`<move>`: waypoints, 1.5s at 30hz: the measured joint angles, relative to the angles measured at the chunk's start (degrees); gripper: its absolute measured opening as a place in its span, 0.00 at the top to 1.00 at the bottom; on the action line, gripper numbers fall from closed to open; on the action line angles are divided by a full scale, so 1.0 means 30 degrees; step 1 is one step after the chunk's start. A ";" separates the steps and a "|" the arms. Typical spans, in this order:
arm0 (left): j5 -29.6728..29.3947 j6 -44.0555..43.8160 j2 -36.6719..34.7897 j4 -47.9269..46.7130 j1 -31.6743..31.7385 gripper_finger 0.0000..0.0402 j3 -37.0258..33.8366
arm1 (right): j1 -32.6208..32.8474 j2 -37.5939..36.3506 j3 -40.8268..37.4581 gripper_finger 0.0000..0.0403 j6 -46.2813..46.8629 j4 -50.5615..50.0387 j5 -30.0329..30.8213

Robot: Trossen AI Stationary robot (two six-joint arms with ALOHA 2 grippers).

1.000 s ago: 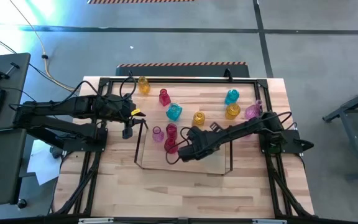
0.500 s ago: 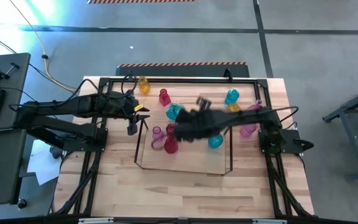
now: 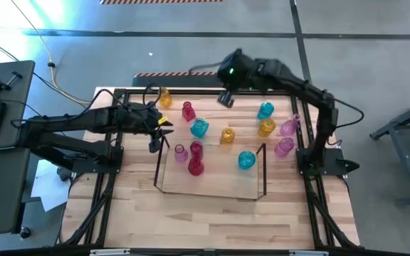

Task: Sort vases onto shelf
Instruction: Put the top yellow vase on the shelf

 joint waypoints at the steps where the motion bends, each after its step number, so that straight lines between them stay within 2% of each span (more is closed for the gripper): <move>1: -0.0088 0.0181 0.0011 0.0157 0.0216 0.74 0.0000 | -0.0502 -0.0091 -0.0014 1.00 -0.0606 0.0163 -0.0031; 6: 0.0245 0.0602 0.0361 0.1593 0.2189 0.74 0.0097 | -0.2499 -0.0133 -0.0028 1.00 -0.2977 0.0201 -0.0623; 11: 0.0540 -0.0462 0.2075 0.1798 0.4753 0.74 0.1963 | -0.3815 -0.0119 -0.0032 1.00 -0.4600 -0.0106 -0.5029; 14: 0.0543 -0.0689 0.3659 0.1150 0.5674 0.74 0.3892 | -0.4275 -0.0119 -0.0032 1.00 -0.4126 -0.0735 -0.6461; 18: 0.0633 -0.0361 0.5973 0.0071 0.6883 0.74 0.7094 | -0.4474 -0.0119 0.0095 1.00 -0.2025 -0.2612 -0.8043; 22: 0.0711 -0.0338 0.8164 -0.3858 0.8529 0.74 1.0999 | -0.3976 -0.0172 0.0379 1.00 -0.0551 -0.4090 -1.0122; 26: 0.0598 0.0452 0.9649 -0.9101 1.0417 0.74 1.3816 | -0.2979 -0.0721 0.0445 1.00 -0.0465 -0.2828 -1.0164; 28: 0.0721 0.0789 1.0054 -1.1085 1.1400 0.74 1.4105 | -0.2568 -0.1021 0.0474 1.00 -0.0531 -0.1757 -1.0172; 31: 0.2320 0.1117 1.0392 -1.2790 1.2639 0.74 1.4134 | -0.2138 -0.1403 0.0474 1.00 -0.0394 -0.0384 -0.9796; 34: 0.3653 0.1159 1.0738 -1.3519 1.3216 0.74 1.4134 | -0.1861 -0.1973 0.0474 1.00 -0.0389 0.0565 -0.9081; 39: 0.3672 0.1902 1.1004 -1.3012 1.3280 0.74 1.4134 | -0.2034 -0.2807 0.0474 1.00 -0.0387 0.1108 -0.8724; 45: 0.3668 0.3315 1.2078 -1.3127 1.3549 0.74 1.4134 | -0.2320 -0.3577 0.0474 1.00 0.1627 -0.0422 -0.5690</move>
